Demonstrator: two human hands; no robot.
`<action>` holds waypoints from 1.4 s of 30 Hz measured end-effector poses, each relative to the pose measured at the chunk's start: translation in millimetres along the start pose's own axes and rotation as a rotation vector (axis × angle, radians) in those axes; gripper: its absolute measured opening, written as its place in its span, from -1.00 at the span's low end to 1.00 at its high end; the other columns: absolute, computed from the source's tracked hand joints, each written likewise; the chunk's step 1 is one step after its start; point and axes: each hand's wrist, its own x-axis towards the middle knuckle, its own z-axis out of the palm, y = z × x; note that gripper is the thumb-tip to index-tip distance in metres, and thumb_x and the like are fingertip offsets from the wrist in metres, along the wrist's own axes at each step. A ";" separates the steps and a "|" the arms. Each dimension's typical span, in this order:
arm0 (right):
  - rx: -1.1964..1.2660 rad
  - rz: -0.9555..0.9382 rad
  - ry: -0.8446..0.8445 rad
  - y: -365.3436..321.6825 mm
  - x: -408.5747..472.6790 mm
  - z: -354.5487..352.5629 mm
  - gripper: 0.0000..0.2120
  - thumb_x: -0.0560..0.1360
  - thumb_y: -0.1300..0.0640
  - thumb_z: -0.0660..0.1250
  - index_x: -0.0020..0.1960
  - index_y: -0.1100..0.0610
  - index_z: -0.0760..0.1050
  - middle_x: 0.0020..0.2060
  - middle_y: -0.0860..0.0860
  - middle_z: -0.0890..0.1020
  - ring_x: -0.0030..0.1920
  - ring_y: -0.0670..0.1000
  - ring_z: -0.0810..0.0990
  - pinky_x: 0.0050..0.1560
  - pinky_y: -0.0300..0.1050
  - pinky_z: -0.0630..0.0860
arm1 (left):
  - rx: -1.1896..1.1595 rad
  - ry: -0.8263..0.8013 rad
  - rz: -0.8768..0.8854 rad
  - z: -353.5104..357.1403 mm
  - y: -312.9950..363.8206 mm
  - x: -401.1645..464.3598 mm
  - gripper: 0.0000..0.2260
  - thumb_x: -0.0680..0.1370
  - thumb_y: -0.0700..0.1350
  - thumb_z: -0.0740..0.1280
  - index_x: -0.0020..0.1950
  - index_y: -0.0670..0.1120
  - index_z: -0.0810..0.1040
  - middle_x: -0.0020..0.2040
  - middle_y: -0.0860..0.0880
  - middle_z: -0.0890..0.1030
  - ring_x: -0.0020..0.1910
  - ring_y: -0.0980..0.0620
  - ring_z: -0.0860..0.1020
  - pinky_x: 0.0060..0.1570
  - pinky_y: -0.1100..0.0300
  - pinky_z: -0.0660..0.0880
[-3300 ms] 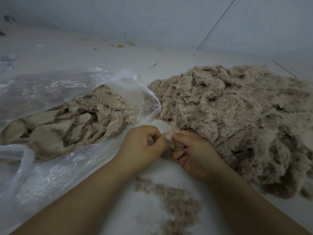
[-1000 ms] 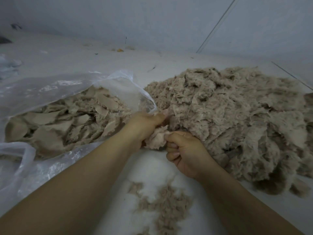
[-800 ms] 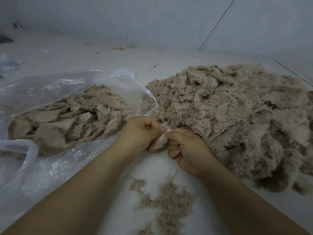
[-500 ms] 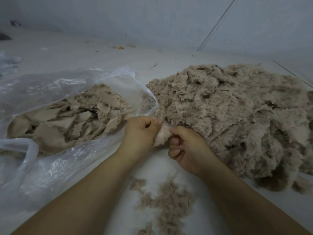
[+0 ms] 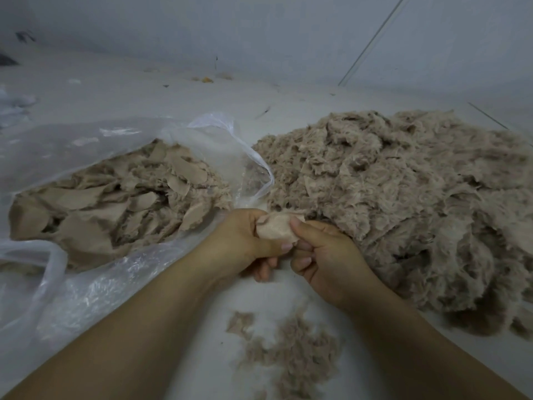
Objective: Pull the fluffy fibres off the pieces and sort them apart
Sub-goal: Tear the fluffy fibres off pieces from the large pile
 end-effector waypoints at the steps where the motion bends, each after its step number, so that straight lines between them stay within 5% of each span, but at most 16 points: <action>1: -0.001 -0.006 -0.005 0.3 0.3 0.0 -0.59 0.56 0.12 0.22 -0.41 0.06 0.66 -0.62 -0.12 0.39 -0.60 -0.20 0.32 -0.56 -0.38 0.26 | -0.039 -0.033 -0.010 -3.2 0.1 -0.7 -0.86 0.32 -0.18 0.53 -0.23 -0.14 0.60 -0.48 -0.20 0.54 -0.64 -0.03 0.47 -0.61 0.24 0.42; 5: 0.021 -0.008 0.034 2.8 3.2 -1.4 -0.62 0.54 0.08 0.25 -0.41 0.05 0.65 -0.60 -0.12 0.26 -0.58 -0.20 0.21 -0.56 -0.35 0.25 | -0.029 -0.123 -0.066 -12.9 5.4 -2.7 -0.89 0.31 -0.25 0.51 -0.20 -0.15 0.65 -0.49 -0.20 0.54 -0.65 -0.02 0.46 -0.63 0.25 0.41; 10: -0.023 -0.038 0.006 2.0 0.1 0.5 -0.63 0.60 0.10 0.21 -0.28 0.09 0.68 -0.57 -0.09 0.47 -0.57 -0.20 0.36 -0.56 -0.37 0.26 | -0.018 -0.142 -0.068 -10.2 11.1 -4.2 -0.83 0.39 -0.09 0.49 -0.25 -0.17 0.60 -0.46 -0.21 0.54 -0.59 -0.05 0.48 -0.54 0.22 0.45; 13: 0.005 -0.021 0.067 1.7 0.5 1.5 -0.61 0.57 0.08 0.24 -0.38 0.08 0.63 -0.60 -0.11 0.28 -0.59 -0.19 0.23 -0.57 -0.35 0.24 | -0.031 -0.101 -0.059 -8.7 8.6 -4.3 -0.81 0.46 -0.14 0.43 -0.33 -0.17 0.58 -0.52 -0.20 0.51 -0.62 -0.04 0.43 -0.53 0.22 0.40; 21: 0.044 0.007 0.128 2.9 2.4 -0.1 -0.75 0.60 0.06 0.24 -0.11 0.22 0.52 -0.53 -0.05 0.22 -0.54 -0.17 0.19 -0.57 -0.33 0.24 | -0.085 -0.210 -0.057 -14.0 7.6 -5.5 -0.91 0.44 -0.19 0.43 -0.24 -0.20 0.61 -0.52 -0.16 0.51 -0.61 0.01 0.43 -0.53 0.24 0.39; 23: 0.063 0.022 0.143 3.1 3.3 -0.9 -0.74 0.61 0.03 0.23 -0.12 0.20 0.51 -0.54 -0.06 0.28 -0.55 -0.18 0.21 -0.58 -0.34 0.24 | -0.131 -0.086 -0.030 -9.5 6.9 -3.1 -0.85 0.42 -0.18 0.41 -0.20 -0.28 0.59 -0.55 -0.15 0.47 -0.63 0.01 0.37 -0.57 0.26 0.32; 26: 0.080 0.050 0.168 3.2 5.1 -2.9 -0.56 0.62 -0.02 0.19 -0.28 0.22 0.57 -0.54 -0.05 0.31 -0.57 -0.15 0.23 -0.59 -0.32 0.26 | -0.378 0.440 0.232 -9.7 8.6 5.8 -0.94 0.46 -0.20 0.39 -0.17 -0.19 0.60 -0.49 -0.11 0.48 -0.61 0.00 0.36 -0.57 0.25 0.29; 29: 0.075 0.063 0.173 3.1 5.2 -3.7 -0.49 0.62 -0.04 0.19 -0.39 0.19 0.60 -0.54 -0.05 0.31 -0.57 -0.14 0.23 -0.59 -0.30 0.27 | -0.448 0.692 0.353 -12.8 5.4 12.1 -0.80 0.56 -0.29 0.34 0.17 -0.17 0.48 -0.23 -0.13 0.60 -0.50 -0.04 0.50 -0.50 0.19 0.46; 32: 0.083 0.063 0.173 2.2 4.9 -2.7 -0.50 0.62 -0.04 0.19 -0.37 0.21 0.58 -0.54 -0.05 0.31 -0.58 -0.14 0.23 -0.59 -0.30 0.26 | -0.066 0.580 0.221 2.9 -4.2 15.9 -0.84 0.54 -0.36 0.34 0.07 -0.17 0.58 -0.20 -0.18 0.61 -0.42 -0.05 0.58 -0.46 0.15 0.51; 34: 0.091 0.061 0.173 1.6 4.5 -1.5 -0.52 0.63 -0.05 0.18 -0.32 0.23 0.53 -0.54 -0.04 0.30 -0.58 -0.14 0.23 -0.60 -0.31 0.25 | 0.347 0.492 0.267 12.7 -9.9 22.6 -0.82 0.52 -0.35 0.34 -0.07 -0.10 0.66 0.00 -0.12 0.58 -0.17 -0.04 0.61 -0.21 0.10 0.55; 36: 0.099 0.053 0.173 1.5 4.1 -0.1 -0.54 0.63 -0.04 0.16 -0.29 0.25 0.49 -0.54 -0.04 0.28 -0.59 -0.15 0.22 -0.60 -0.32 0.24 | 0.723 0.384 0.305 16.9 -9.6 29.5 -0.80 0.51 -0.27 0.35 0.03 -0.05 0.69 0.27 -0.09 0.44 0.15 -0.05 0.52 0.01 0.21 0.45; 38: 0.097 0.051 0.173 1.4 3.8 0.6 -0.55 0.64 -0.03 0.14 -0.27 0.26 0.48 -0.54 -0.04 0.27 -0.59 -0.15 0.22 -0.61 -0.32 0.23 | 1.040 0.320 0.276 17.4 -9.4 32.8 -0.77 0.51 -0.15 0.33 0.12 0.04 0.66 0.47 -0.05 0.27 0.29 -0.04 0.45 -0.04 0.26 0.36; 42: 0.093 0.049 0.179 1.4 2.9 0.1 -0.57 0.65 -0.02 0.13 -0.23 0.25 0.47 -0.54 -0.04 0.28 -0.58 -0.15 0.22 -0.60 -0.32 0.24 | 1.100 0.331 0.290 18.6 -11.4 35.2 -0.65 0.49 -0.19 0.27 0.27 -0.03 0.53 0.54 0.01 0.21 0.36 -0.06 0.40 0.03 0.21 0.37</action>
